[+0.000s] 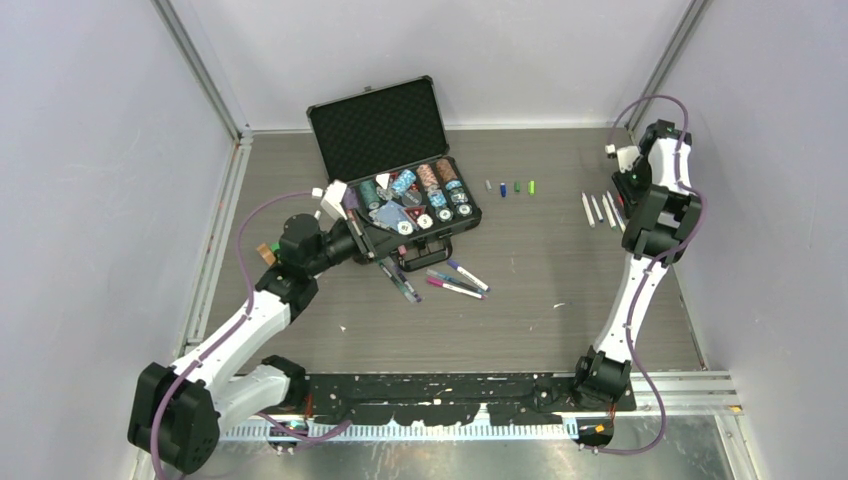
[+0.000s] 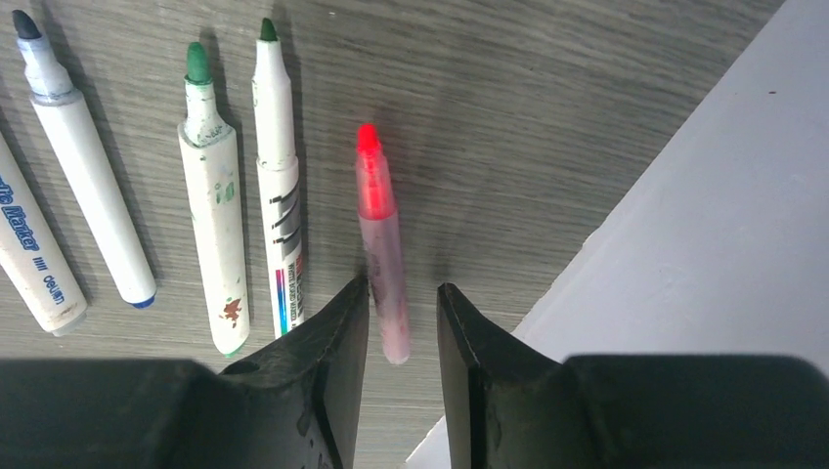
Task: Open the pen caps
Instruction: Place the pen at the center of the board, then place the pen cap at the center of the board.
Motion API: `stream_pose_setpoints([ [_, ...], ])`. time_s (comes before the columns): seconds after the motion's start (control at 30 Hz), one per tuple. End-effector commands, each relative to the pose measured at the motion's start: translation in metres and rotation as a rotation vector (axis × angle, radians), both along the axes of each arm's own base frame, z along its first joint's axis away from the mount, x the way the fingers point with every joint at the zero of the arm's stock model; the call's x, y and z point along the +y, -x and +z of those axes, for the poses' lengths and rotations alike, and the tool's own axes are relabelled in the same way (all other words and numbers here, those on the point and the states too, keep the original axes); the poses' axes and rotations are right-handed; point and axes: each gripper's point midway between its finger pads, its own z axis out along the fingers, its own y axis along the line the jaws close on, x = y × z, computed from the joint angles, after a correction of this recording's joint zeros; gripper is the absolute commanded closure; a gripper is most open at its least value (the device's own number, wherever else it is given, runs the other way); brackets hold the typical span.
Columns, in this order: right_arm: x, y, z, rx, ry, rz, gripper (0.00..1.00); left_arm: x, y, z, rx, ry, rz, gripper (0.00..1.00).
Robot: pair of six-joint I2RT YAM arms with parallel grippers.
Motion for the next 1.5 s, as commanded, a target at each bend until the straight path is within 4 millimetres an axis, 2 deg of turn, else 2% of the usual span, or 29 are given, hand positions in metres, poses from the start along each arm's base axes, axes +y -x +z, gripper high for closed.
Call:
stream_pose_setpoints([
  [0.0, 0.001, -0.004, 0.036, -0.076, 0.010, -0.040, 0.62, -0.001, 0.004, 0.015, -0.043, 0.022, -0.007, 0.98],
  [0.2, 0.001, -0.004, 0.040, -0.088, 0.013, -0.053, 0.61, -0.001, 0.006, 0.015, -0.042, 0.026, -0.008, 0.98],
  [0.47, 0.016, -0.003, 0.057, -0.140, -0.048, -0.038, 0.61, -0.001, 0.007, 0.019, -0.052, 0.030, -0.012, 0.98],
  [0.73, 0.014, -0.001, 0.097, -0.226, 0.000, -0.059, 0.61, -0.011, 0.007, 0.021, -0.059, 0.036, -0.042, 0.98],
  [0.83, 0.029, 0.009, 0.114, -0.241, -0.049, -0.048, 0.61, -0.019, 0.009, 0.022, -0.063, 0.039, -0.063, 0.98],
  [0.87, 0.039, 0.015, 0.127, -0.260, -0.077, -0.036, 0.61, -0.023, 0.010, 0.022, -0.064, 0.041, -0.070, 0.98],
  [0.97, 0.099, 0.038, 0.150, -0.303, -0.262, 0.077, 0.61, -0.040, 0.012, 0.022, -0.068, 0.051, -0.101, 0.98],
  [1.03, 0.154, 0.063, 0.162, -0.332, -0.422, 0.211, 0.61, -0.054, 0.013, 0.017, -0.062, 0.055, -0.125, 0.98],
  [1.1, 0.212, 0.098, 0.168, -0.352, -0.583, 0.385, 0.59, -0.067, 0.012, 0.015, -0.062, 0.073, -0.150, 0.98],
  [1.2, 0.287, 0.146, 0.180, -0.402, -0.795, 0.605, 0.58, -0.084, 0.006, 0.010, -0.048, 0.110, -0.183, 0.98],
  [1.23, 0.306, 0.162, 0.182, -0.403, -0.881, 0.621, 0.56, -0.088, 0.002, 0.008, -0.040, 0.119, -0.178, 0.98],
  [1.33, 0.351, 0.190, 0.203, -0.387, -1.100, 0.572, 0.54, -0.096, -0.016, 0.003, -0.040, 0.128, -0.114, 0.99],
  [1.47, 0.386, 0.211, 0.211, -0.248, -1.277, 0.447, 0.53, -0.100, -0.043, -0.002, -0.061, 0.102, 0.037, 0.99],
])
